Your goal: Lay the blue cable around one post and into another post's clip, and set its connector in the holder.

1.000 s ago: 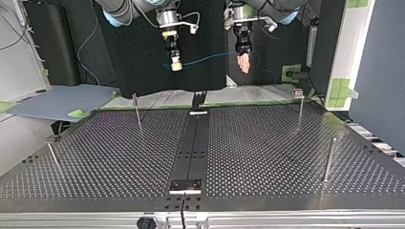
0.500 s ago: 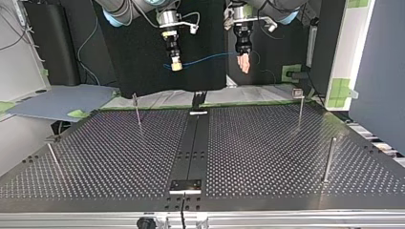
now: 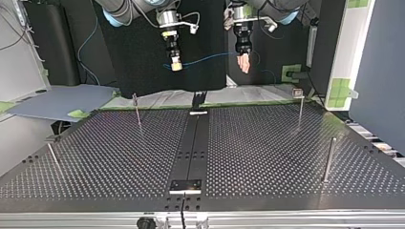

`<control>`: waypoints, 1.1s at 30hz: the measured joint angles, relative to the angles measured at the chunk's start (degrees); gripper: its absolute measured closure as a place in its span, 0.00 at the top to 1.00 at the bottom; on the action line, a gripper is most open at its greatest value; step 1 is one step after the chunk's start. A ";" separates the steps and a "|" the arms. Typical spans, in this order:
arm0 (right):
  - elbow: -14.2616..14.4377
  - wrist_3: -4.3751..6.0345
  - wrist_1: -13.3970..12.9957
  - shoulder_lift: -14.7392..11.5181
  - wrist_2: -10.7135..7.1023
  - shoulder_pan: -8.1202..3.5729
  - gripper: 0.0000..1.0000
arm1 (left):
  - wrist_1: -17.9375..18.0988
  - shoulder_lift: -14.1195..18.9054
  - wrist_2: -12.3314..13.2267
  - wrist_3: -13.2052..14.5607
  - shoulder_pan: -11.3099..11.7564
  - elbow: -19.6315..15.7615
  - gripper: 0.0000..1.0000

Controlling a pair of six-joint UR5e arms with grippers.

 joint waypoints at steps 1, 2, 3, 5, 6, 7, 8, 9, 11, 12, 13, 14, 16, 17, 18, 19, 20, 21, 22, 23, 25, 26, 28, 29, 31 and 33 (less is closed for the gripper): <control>0.00 0.00 0.00 0.00 0.00 0.00 0.00 | 0.00 0.00 0.00 0.00 0.00 0.00 1.00; 0.00 0.00 0.00 0.00 0.00 0.00 0.00 | 0.00 0.00 0.00 0.00 0.00 0.00 1.00; 0.00 0.00 0.00 0.00 0.00 0.00 0.00 | 0.00 0.00 0.00 0.00 0.00 0.00 1.00; 0.00 0.00 0.00 0.00 0.00 0.00 0.00 | 0.00 0.00 0.00 0.00 0.00 0.00 1.00; 0.00 0.00 0.00 0.00 0.00 0.00 0.00 | 0.00 0.00 0.00 0.00 0.00 0.00 1.00; 0.00 0.00 0.00 0.00 0.00 0.00 0.00 | 0.00 0.00 0.00 0.00 0.00 0.00 1.00; 0.00 0.00 0.00 0.00 0.00 0.00 0.00 | 0.00 0.00 0.00 0.00 0.00 0.00 1.00; 0.00 0.00 0.00 0.00 0.00 0.00 0.00 | 0.00 0.00 0.00 0.00 0.00 0.00 1.00; 0.00 0.00 0.00 0.00 0.00 0.00 0.00 | 0.00 0.00 0.00 0.00 0.00 0.00 1.00; 0.00 0.00 0.00 0.00 0.00 0.00 0.00 | 0.00 0.00 0.00 0.00 0.00 0.00 1.00; 0.00 0.00 0.00 0.00 0.00 0.00 0.00 | 0.00 0.00 0.00 0.00 0.00 0.00 1.00; 0.00 0.00 0.00 0.00 0.00 0.00 0.00 | 0.00 0.00 0.00 0.00 0.00 0.00 1.00; 0.00 0.00 0.00 0.00 0.00 0.00 0.00 | 0.00 0.00 0.00 0.00 0.00 0.00 1.00; 0.00 0.00 0.00 0.00 0.00 0.00 0.00 | 0.00 0.00 0.00 0.00 0.00 0.00 1.00; 0.00 0.00 0.00 0.00 0.00 0.00 0.00 | 0.00 0.00 0.00 0.00 0.00 0.00 1.00; 0.00 0.00 0.00 0.00 0.00 0.00 0.00 | 0.00 0.00 0.00 0.00 0.00 0.00 1.00; 0.00 0.00 0.01 0.00 0.00 0.00 0.00 | -0.01 0.00 0.00 -0.01 0.00 0.00 1.00; 0.02 0.00 0.06 0.00 0.00 0.00 0.00 | -0.03 0.00 0.00 -0.02 -0.04 0.00 1.00; 0.02 0.00 0.16 0.00 0.00 0.00 0.00 | -0.05 0.00 0.00 -0.02 -0.09 0.00 1.00; 0.01 0.00 0.37 0.00 -0.02 -0.02 0.00 | -0.05 0.00 0.00 -0.02 -0.13 0.00 1.00; 0.01 0.00 0.62 0.00 -0.05 -0.05 0.00 | -0.03 0.00 0.00 -0.02 -0.20 0.00 1.00; 0.01 0.00 0.73 0.00 -0.06 -0.06 0.00 | -0.03 0.00 0.00 -0.01 -0.22 0.00 1.00; 0.01 0.00 0.81 0.00 -0.08 -0.07 0.00 | -0.02 0.00 0.00 -0.01 -0.24 0.00 1.00; 0.01 0.00 0.84 0.00 -0.08 -0.07 0.00 | -0.01 0.00 0.00 0.00 -0.25 0.00 1.00; 0.01 0.00 0.86 -0.01 -0.09 -0.08 0.00 | 0.00 0.00 0.00 0.00 -0.25 0.00 1.00; 0.01 0.00 0.87 0.00 -0.09 -0.09 0.00 | 0.00 0.00 0.00 0.00 -0.26 0.00 1.00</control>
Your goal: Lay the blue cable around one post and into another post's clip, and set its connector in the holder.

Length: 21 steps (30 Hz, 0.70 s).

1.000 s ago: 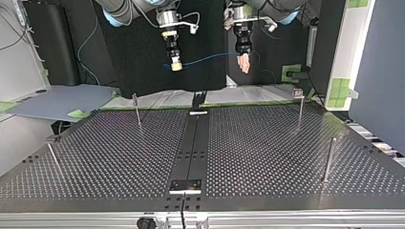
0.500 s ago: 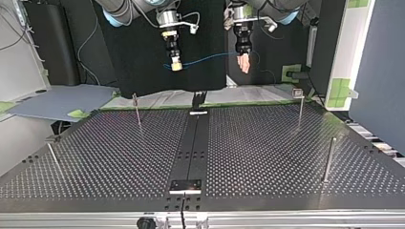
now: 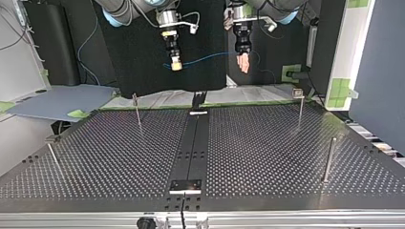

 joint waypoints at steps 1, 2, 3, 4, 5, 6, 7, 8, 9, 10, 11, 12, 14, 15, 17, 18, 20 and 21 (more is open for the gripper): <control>0.00 0.00 0.00 0.00 0.00 0.00 0.00 | 0.00 0.00 0.00 0.00 0.00 0.00 1.00; -0.01 0.00 0.00 0.00 0.00 0.00 0.00 | 0.00 0.00 0.00 0.00 0.00 0.00 1.00; -0.01 0.00 0.00 0.00 0.00 0.00 0.00 | 0.00 0.00 0.00 0.00 0.00 0.00 1.00; -0.01 0.00 0.00 0.00 0.00 0.00 0.00 | 0.00 0.00 0.00 0.00 0.00 0.00 1.00; 0.00 0.00 0.01 0.00 0.00 0.00 0.00 | 0.00 0.00 0.00 0.00 0.00 0.00 1.00; 0.00 0.00 0.00 0.00 0.00 0.00 0.00 | 0.00 0.00 0.00 0.00 0.00 0.00 1.00; 0.00 0.00 0.01 0.00 0.00 0.00 0.00 | 0.00 0.00 0.00 0.00 0.00 0.00 1.00; -0.01 0.00 0.01 0.00 0.00 0.00 0.00 | 0.00 0.00 0.00 0.00 0.00 0.00 1.00; 0.00 0.00 0.01 0.00 0.00 0.00 0.00 | 0.00 0.00 0.00 0.00 0.00 0.00 1.00; 0.00 0.00 0.01 0.00 0.00 0.00 0.00 | 0.00 0.00 0.00 0.00 0.00 0.00 1.00; 0.00 0.00 0.01 0.00 0.00 0.00 0.00 | 0.00 0.00 0.00 0.00 0.00 0.00 1.00; -0.01 0.00 0.01 0.00 0.00 0.00 0.00 | 0.00 0.00 0.00 0.00 0.00 0.00 1.00; 0.01 0.02 0.03 -0.01 0.01 0.02 0.00 | -0.01 0.01 -0.01 -0.01 -0.02 -0.01 1.00; 0.06 0.08 0.10 -0.08 0.08 0.08 0.00 | -0.07 0.09 -0.08 -0.07 -0.09 -0.08 1.00; 0.20 0.50 0.51 -0.45 0.50 0.48 0.00 | -0.55 0.57 -0.56 -0.40 -0.58 -0.40 1.00; 0.24 0.77 0.78 -0.62 0.77 0.76 0.00 | -0.91 0.92 -0.92 -0.51 -0.92 -0.51 1.00; 0.31 1.56 1.56 -0.86 1.56 1.56 0.00 | -1.91 1.91 -1.92 -0.67 -1.92 -0.67 1.00; 0.31 1.97 1.98 -0.93 1.94 1.95 0.00 | -2.39 2.40 -2.40 -0.71 -2.41 -0.71 1.00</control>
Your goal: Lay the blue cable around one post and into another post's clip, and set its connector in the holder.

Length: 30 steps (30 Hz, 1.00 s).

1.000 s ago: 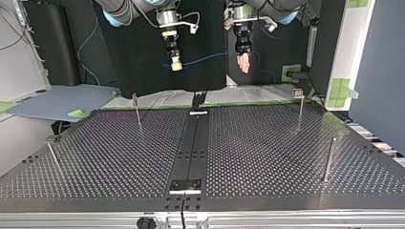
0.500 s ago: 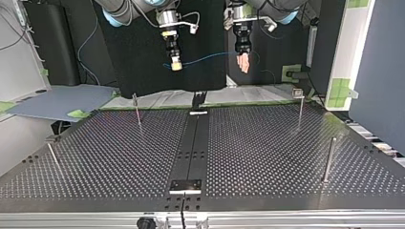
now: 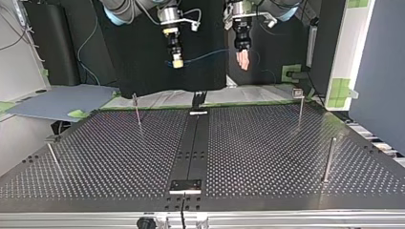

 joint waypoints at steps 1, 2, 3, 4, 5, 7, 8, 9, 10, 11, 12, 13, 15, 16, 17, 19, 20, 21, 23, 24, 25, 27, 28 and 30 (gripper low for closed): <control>0.01 0.42 0.43 -0.04 0.34 0.43 0.00 | -0.70 0.67 -0.64 -0.03 -0.66 -0.04 1.00; 0.01 1.05 1.03 -0.08 0.66 1.04 0.00 | -1.20 1.18 -1.03 -0.05 -1.18 -0.05 1.00; 0.01 1.55 1.54 -0.09 0.83 1.45 0.00 | -1.71 1.72 -1.32 -0.05 -1.71 -0.06 1.00; 0.02 2.04 2.05 -0.10 0.96 1.76 0.00 | -2.44 2.42 -1.58 -0.06 -2.40 -0.06 1.00; 0.02 2.70 2.69 -0.10 1.07 2.06 0.00 | -2.95 2.93 -1.71 -0.07 -2.88 -0.06 1.00; 0.03 3.69 3.69 -0.11 1.16 2.31 0.00 | -4.04 4.03 -1.88 -0.08 -3.62 -0.07 1.00; 0.03 4.31 4.34 -0.11 1.18 2.41 0.00 | -4.49 4.46 -1.92 -0.08 -3.80 -0.07 1.00; 0.03 4.70 4.82 -0.12 1.20 2.45 0.00 | -4.89 4.88 -1.95 -0.08 -3.92 -0.07 1.00; 0.03 5.00 5.27 -0.12 1.20 2.48 0.00 | -5.43 5.43 -1.96 -0.08 -4.03 -0.08 1.00; 0.03 5.27 5.72 -0.13 1.21 2.50 0.00 | -5.85 5.82 -1.97 -0.08 -4.08 -0.08 1.00; 0.03 5.40 5.95 -0.13 1.21 2.50 0.00 | -6.30 6.13 -1.98 -0.08 -4.12 -0.08 1.00; 0.03 5.49 6.11 -0.13 1.22 2.51 0.00 | -6.86 6.44 -1.98 -0.08 -4.15 -0.08 1.00; 0.03 5.61 6.33 -0.13 1.22 2.52 0.00 | -7.57 6.70 -1.99 -0.08 -4.16 -0.08 1.00; 0.03 5.63 6.37 -0.13 1.22 2.52 0.00 | -7.88 6.79 -1.99 -0.08 -4.17 -0.08 1.00; 0.03 5.65 6.42 -0.12 1.22 2.52 0.00 | -8.03 6.83 -1.99 -0.08 -4.17 -0.08 1.00; 0.03 5.66 6.44 -0.13 1.22 2.52 0.00 | -8.21 6.89 -1.99 -0.08 -4.17 -0.08 1.00; -0.01 5.65 6.49 -0.17 1.28 2.58 0.00 | -8.31 6.94 -1.97 -0.03 -4.18 -0.14 1.00; -0.13 5.64 6.55 -0.30 1.40 2.69 0.00 | -8.45 7.08 -1.93 0.09 -4.17 -0.21 1.00; -0.69 5.88 6.97 -0.84 1.96 3.10 0.00 | -8.95 7.65 -1.82 0.66 -4.19 -0.31 1.00; -1.05 6.07 7.27 -1.18 2.31 3.27 0.00 | -9.20 8.01 -1.76 0.98 -4.22 -0.33 1.00; -1.44 6.25 7.62 -1.56 2.70 3.44 0.00 | -9.60 8.57 -1.65 1.30 -4.24 -0.33 1.00; -2.34 6.56 8.61 -2.61 3.74 3.80 0.00 | -10.35 9.52 -1.41 1.66 -4.26 -0.33 1.00; -2.62 6.66 9.08 -3.07 4.14 3.92 0.00 | -10.93 10.19 -1.21 1.80 -4.24 -0.33 1.00; -3.02 6.81 9.99 -4.11 4.80 4.10 0.00 | -11.87 11.17 -0.94 1.87 -4.16 -0.27 1.00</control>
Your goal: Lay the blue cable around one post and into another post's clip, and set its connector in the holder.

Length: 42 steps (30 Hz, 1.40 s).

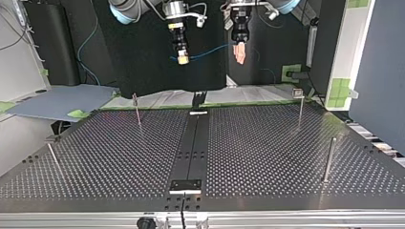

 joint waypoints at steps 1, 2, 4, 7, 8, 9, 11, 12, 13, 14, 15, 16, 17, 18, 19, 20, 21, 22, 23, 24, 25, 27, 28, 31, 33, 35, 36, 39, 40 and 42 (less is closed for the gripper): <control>-0.10 0.02 0.30 -0.43 0.17 0.02 0.00 | -0.61 0.65 0.05 -0.10 0.07 0.10 1.00; -0.22 0.00 0.61 -1.01 0.33 -0.03 0.00 | -1.11 1.16 0.01 -0.26 0.14 0.23 1.00; -0.45 -0.11 1.02 -1.92 0.43 -0.16 0.00 | -2.31 2.38 -0.22 -0.94 0.30 0.75 1.00; -1.24 -0.42 2.03 -3.45 0.48 -0.37 0.00 | -3.87 3.94 -0.81 -1.94 0.42 1.70 1.00; -1.75 -0.50 2.62 -4.12 0.48 -0.46 0.00 | -4.31 4.40 -1.07 -2.20 0.46 2.02 1.00; -2.18 -0.55 3.11 -4.66 0.48 -0.52 0.00 | -4.99 5.04 -1.41 -2.62 0.50 2.50 1.00; -3.29 -0.62 4.37 -5.97 0.44 -0.66 0.00 | -6.01 6.09 -1.70 -3.36 0.55 3.27 1.00; -3.77 -0.64 4.94 -6.55 0.43 -0.73 0.00 | -6.79 6.84 -1.78 -3.86 0.56 3.83 1.00; -4.21 -0.65 5.48 -7.12 0.42 -0.80 0.00 | -7.34 7.40 -1.82 -4.25 0.57 4.27 1.00; -4.75 -0.66 6.21 -7.84 0.38 -0.90 0.00 | -7.85 7.94 -1.86 -4.64 0.59 4.73 1.00; -5.12 -0.67 6.71 -8.35 0.36 -0.97 0.00 | -8.41 8.48 -1.88 -5.04 0.59 5.21 1.00; -5.45 -0.68 7.17 -8.82 0.34 -1.06 0.00 | -9.14 9.20 -1.93 -5.56 0.59 5.85 1.00; -5.92 -0.68 7.79 -9.42 0.33 -1.19 0.00 | -9.63 9.71 -1.95 -5.91 0.59 6.34 1.00; -6.29 -0.68 8.26 -9.89 0.32 -1.32 0.00 | -10.15 10.22 -1.96 -6.20 0.59 6.84 1.00; -6.65 -0.70 8.71 -10.35 0.31 -1.44 0.00 | -10.85 10.91 -1.97 -6.49 0.59 7.49 1.00; -7.12 -0.75 9.30 -10.94 0.28 -1.61 0.00 | -11.31 11.39 -1.98 -6.64 0.60 7.96 1.00; -7.50 -0.82 9.75 -11.38 0.26 -1.74 0.00 | -11.94 12.01 -2.00 -6.80 0.60 8.59 1.00; -7.90 -0.90 10.19 -11.82 0.25 -1.87 0.00 | -12.41 12.46 -2.03 -6.91 0.61 9.02 1.00; -8.44 -1.05 10.77 -12.41 0.22 -2.06 0.00 | -12.85 12.92 -2.09 -7.04 0.63 9.43 1.00; -8.86 -1.20 11.22 -12.85 0.19 -2.21 0.00 | -13.29 13.37 -2.21 -7.21 0.66 9.81 1.00; -9.28 -1.34 11.64 -13.27 0.14 -2.35 0.00 | -13.89 13.95 -2.46 -7.48 0.69 10.28 1.00; -10.27 -1.73 12.64 -14.29 -0.08 -2.72 0.00 | -14.79 14.87 -3.07 -7.83 0.72 10.93 1.00; -10.73 -1.88 13.06 -14.75 -0.24 -2.89 0.00 | -15.44 15.51 -3.54 -8.02 0.73 11.32 1.00; -12.23 -2.30 14.26 -16.30 -0.89 -3.40 0.00 | -16.98 17.07 -4.47 -8.56 0.79 12.20 1.00; -13.22 -2.48 15.03 -17.41 -1.36 -3.72 0.00 | -18.07 17.91 -4.87 -8.92 0.92 12.76 1.00; -14.05 -2.57 15.57 -18.57 -1.86 -4.01 0.00 | -18.95 18.35 -5.04 -9.09 1.12 13.34 1.00; -14.35 -2.60 15.70 -19.07 -2.11 -4.12 0.00 | -19.41 18.51 -5.09 -9.14 1.22 13.65 1.00; -15.18 -2.86 16.04 -20.57 -3.16 -4.39 0.00 | -20.94 18.98 -5.15 -9.15 1.61 14.82 1.00; -15.36 -3.02 16.12 -20.90 -3.50 -4.44 0.00 | -21.61 19.15 -5.16 -9.14 1.80 15.31 1.00; -15.75 -3.60 16.27 -21.32 -4.42 -4.51 0.00 | -22.56 19.38 -5.17 -9.17 2.16 16.01 1.00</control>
